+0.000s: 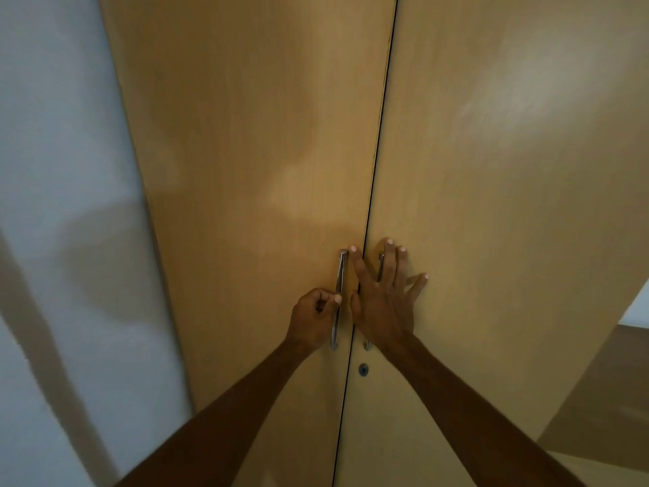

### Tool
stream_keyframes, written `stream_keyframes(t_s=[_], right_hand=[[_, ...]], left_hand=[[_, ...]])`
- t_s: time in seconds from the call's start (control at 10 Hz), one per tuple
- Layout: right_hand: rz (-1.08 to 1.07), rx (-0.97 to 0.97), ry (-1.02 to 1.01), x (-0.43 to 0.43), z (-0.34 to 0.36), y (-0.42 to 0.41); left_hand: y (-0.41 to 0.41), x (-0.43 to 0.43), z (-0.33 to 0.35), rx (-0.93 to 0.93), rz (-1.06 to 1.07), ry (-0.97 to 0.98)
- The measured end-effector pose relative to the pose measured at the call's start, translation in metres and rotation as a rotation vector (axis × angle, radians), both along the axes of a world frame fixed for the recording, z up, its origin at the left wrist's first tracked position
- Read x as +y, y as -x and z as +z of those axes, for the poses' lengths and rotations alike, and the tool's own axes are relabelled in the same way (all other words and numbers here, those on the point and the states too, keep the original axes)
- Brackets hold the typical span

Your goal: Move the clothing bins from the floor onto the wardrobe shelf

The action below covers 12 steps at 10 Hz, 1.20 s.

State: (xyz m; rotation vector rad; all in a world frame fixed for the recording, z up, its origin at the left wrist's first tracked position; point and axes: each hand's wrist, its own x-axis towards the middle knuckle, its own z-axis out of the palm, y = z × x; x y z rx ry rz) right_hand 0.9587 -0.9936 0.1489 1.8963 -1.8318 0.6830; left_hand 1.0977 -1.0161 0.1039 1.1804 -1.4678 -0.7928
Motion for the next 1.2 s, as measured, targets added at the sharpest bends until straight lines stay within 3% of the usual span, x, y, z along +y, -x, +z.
stream_keyframes(t_s=[0.7,0.9,1.2], right_hand=[[-0.088,0.111,-0.010,-0.009,-0.004,0.003],[0.064,0.059,-0.057,0.004,-0.009,0.013],[0.308,-0.262,-0.088,0.040,-0.069,0.021]], left_hand=[[0.002,-0.012,0.010,-0.127,-0.002,0.050],[-0.014,0.007,0.006,-0.245,0.044,0.095],[-0.052,0.071,-0.039,-0.397,0.273,0.084]])
